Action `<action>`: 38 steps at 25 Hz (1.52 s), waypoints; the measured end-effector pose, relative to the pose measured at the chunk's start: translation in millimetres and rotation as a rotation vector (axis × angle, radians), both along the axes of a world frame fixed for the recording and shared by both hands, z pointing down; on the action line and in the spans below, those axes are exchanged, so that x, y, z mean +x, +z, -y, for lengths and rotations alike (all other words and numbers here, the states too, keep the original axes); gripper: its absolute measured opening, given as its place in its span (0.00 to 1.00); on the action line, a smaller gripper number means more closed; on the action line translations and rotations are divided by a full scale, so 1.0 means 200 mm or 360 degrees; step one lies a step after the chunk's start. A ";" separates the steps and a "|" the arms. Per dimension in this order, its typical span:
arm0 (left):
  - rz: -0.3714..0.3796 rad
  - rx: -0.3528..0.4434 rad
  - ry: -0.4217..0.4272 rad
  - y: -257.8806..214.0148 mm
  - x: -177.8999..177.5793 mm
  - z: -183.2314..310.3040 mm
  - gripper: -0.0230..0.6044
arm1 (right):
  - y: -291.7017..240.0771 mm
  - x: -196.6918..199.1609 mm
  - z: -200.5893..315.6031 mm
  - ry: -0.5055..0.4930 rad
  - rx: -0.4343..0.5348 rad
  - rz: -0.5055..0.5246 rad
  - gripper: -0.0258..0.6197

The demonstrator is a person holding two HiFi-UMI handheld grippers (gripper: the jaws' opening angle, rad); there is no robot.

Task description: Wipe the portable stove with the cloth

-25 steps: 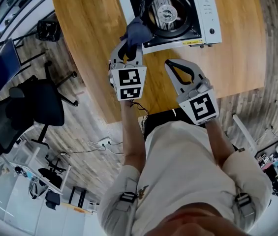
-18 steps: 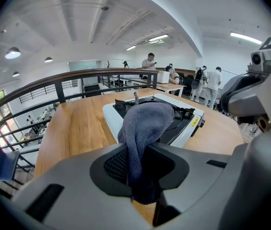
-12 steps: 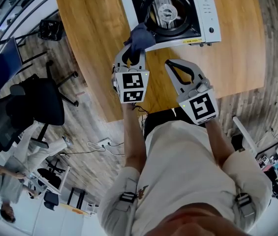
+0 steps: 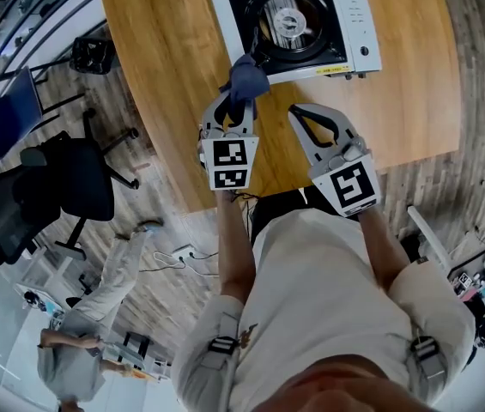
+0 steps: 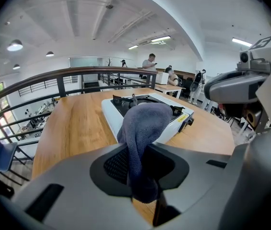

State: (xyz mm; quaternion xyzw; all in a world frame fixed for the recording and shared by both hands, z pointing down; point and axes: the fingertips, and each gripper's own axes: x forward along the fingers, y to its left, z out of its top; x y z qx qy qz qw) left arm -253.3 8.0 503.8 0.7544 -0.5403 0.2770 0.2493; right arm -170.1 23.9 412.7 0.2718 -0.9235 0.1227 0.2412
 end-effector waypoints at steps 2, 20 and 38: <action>-0.0002 0.0002 0.0007 -0.02 0.01 -0.02 0.19 | -0.02 0.00 -0.01 0.0004 0.0008 0.0005 0.07; -0.0072 0.0335 -0.0007 -0.56 0.03 -0.08 0.19 | -0.31 0.03 -0.01 0.0024 0.0191 0.0074 0.07; -0.0124 0.0710 0.0031 -1.15 0.05 -0.16 0.19 | -0.73 0.14 0.00 0.0076 0.0416 0.0192 0.07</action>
